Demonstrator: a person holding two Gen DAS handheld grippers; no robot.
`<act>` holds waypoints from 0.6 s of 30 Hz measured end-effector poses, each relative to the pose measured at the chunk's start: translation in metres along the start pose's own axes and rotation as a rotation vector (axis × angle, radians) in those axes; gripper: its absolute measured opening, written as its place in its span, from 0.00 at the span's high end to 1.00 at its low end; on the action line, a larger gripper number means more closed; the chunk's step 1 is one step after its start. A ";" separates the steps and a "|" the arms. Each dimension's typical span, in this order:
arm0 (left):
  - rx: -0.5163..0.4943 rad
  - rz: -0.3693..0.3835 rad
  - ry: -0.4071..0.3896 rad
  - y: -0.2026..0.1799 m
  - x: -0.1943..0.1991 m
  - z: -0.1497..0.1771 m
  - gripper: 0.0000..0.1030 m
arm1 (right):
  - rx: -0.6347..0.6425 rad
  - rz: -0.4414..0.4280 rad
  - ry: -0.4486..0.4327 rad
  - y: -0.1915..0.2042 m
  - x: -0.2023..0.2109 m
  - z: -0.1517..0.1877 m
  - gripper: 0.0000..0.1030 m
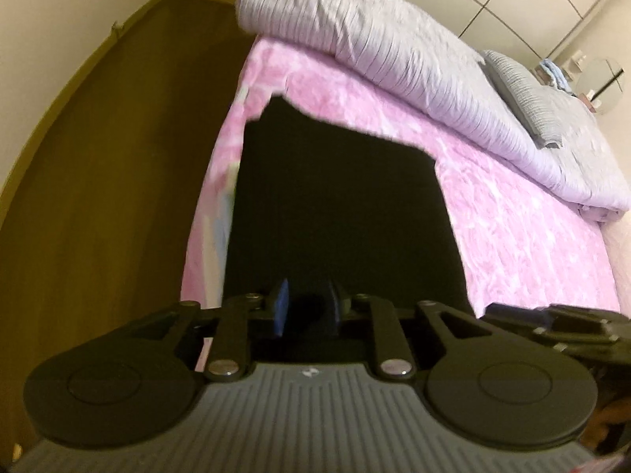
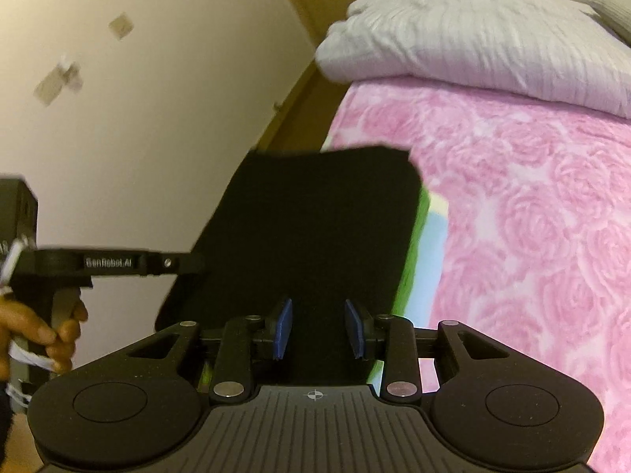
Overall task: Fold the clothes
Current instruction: 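Lower the cardigan onto the green towel with both grippers, then open both grippers and pull them back from the stack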
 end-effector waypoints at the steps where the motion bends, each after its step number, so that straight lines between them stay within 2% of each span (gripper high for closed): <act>1: 0.009 -0.009 0.007 0.002 -0.003 0.005 0.78 | 0.014 0.008 0.018 0.004 -0.006 0.005 0.67; 3: 0.034 -0.018 0.001 0.006 -0.008 0.011 0.72 | 0.084 0.047 0.033 0.011 -0.018 0.012 0.67; 6: 0.078 -0.024 -0.007 0.008 -0.004 0.012 0.71 | 0.152 0.081 0.042 0.019 -0.026 0.017 0.63; 11: 0.044 -0.101 -0.027 -0.007 0.023 0.018 0.71 | 0.091 0.044 0.001 0.019 0.001 0.022 0.63; 18: 0.036 -0.202 -0.083 -0.040 0.075 0.053 0.69 | 0.038 0.017 -0.066 0.022 0.052 0.039 0.63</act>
Point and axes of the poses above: each gripper's, at about its wrist camera, not at the fingertips, and x roughly against the way its jaws point, y to its left, z to its underside, the point moved 3 cm from there along -x, roughly the way its jaws point
